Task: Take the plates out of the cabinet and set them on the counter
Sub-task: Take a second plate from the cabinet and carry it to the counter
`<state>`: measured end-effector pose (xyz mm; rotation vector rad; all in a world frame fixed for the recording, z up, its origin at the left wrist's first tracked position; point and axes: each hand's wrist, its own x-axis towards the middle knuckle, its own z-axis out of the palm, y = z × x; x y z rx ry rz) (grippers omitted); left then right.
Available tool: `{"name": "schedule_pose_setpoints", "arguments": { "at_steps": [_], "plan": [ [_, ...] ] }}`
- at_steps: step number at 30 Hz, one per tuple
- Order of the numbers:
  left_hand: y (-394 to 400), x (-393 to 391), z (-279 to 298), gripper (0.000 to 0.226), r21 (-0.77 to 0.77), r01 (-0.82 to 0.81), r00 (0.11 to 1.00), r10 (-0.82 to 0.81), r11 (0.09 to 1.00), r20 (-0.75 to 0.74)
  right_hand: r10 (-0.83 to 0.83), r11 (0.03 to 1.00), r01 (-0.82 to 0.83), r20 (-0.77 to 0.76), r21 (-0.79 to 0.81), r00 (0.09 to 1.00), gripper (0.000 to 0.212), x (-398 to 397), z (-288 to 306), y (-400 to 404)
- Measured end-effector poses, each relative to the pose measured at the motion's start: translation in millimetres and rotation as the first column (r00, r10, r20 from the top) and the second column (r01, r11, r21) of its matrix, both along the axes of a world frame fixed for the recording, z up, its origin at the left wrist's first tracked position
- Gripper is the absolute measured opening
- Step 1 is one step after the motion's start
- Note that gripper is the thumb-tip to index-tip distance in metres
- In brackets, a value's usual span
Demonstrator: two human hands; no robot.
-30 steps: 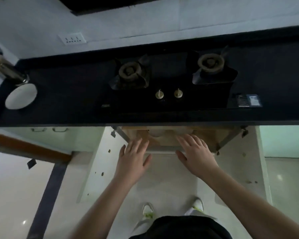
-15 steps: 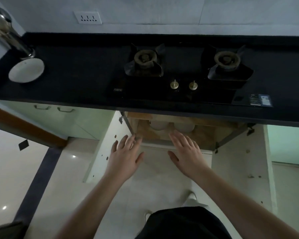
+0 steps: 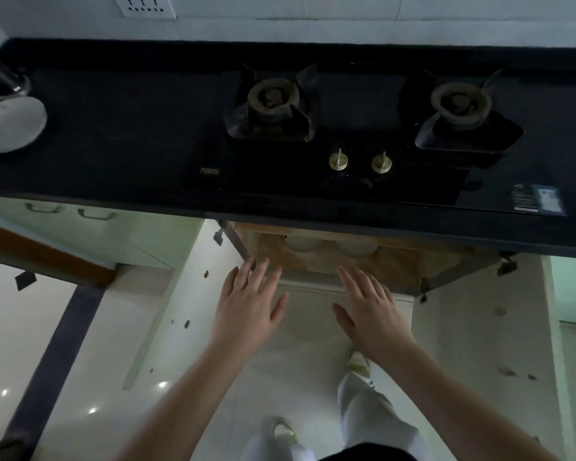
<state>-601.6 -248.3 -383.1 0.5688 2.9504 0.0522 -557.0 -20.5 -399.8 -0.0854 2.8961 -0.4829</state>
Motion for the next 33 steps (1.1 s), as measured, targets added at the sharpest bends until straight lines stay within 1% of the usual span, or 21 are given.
{"name": "schedule_pose_setpoints", "arguments": {
  "at_steps": [4, 9, 12, 14, 17, 20, 24, 28, 33],
  "plan": [
    [26, -25, -53, 0.061, 0.008, -0.003, 1.0, 0.003, 1.0, 0.019, 0.039, 0.999, -0.039, -0.015, 0.019, 0.999, 0.061, -38, -53, 13],
    [47, -61, -127, 0.06, 0.042, -0.032, 0.999, 0.032, 0.999, -0.005, -0.044, 0.999, 0.046, -0.092, 0.021, 0.995, 0.061, -81, -122, 28],
    [58, -86, -175, 0.062, 0.092, -0.074, 0.996, 0.079, 0.993, -0.048, -0.06, 0.997, 0.066, -0.155, 0.036, 0.986, 0.061, -103, -164, 32],
    [67, -101, -208, 0.062, 0.157, -0.119, 0.986, 0.135, 0.98, -0.099, -0.072, 0.996, 0.083, -0.216, 0.042, 0.974, 0.061, -116, -190, 34],
    [79, -123, -254, 0.06, 0.216, -0.111, 0.972, 0.151, 0.97, -0.178, -0.092, 0.992, 0.117, -0.328, 0.056, 0.94, 0.057, -135, -223, 39],
    [85, -145, -288, 0.061, 0.223, -0.066, 0.956, 0.125, 0.973, -0.265, -0.044, 0.994, 0.078, -0.391, 0.072, 0.919, 0.052, -152, -251, 42],
    [89, -172, -320, 0.059, 0.234, -0.024, 0.924, 0.111, 0.972, -0.365, 0.007, 0.992, 0.048, -0.422, 0.12, 0.906, 0.052, -174, -283, 46],
    [89, -186, -337, 0.058, 0.272, -0.003, 0.881, 0.131, 0.962, -0.454, 0.0, 0.989, 0.079, -0.522, 0.128, 0.853, 0.048, -183, -310, 51],
    [85, -196, -342, 0.058, 0.292, 0.006, 0.872, 0.138, 0.956, -0.469, 0.022, 0.978, 0.109, -0.613, 0.176, 0.789, 0.044, -191, -327, 49]
  ]
}}
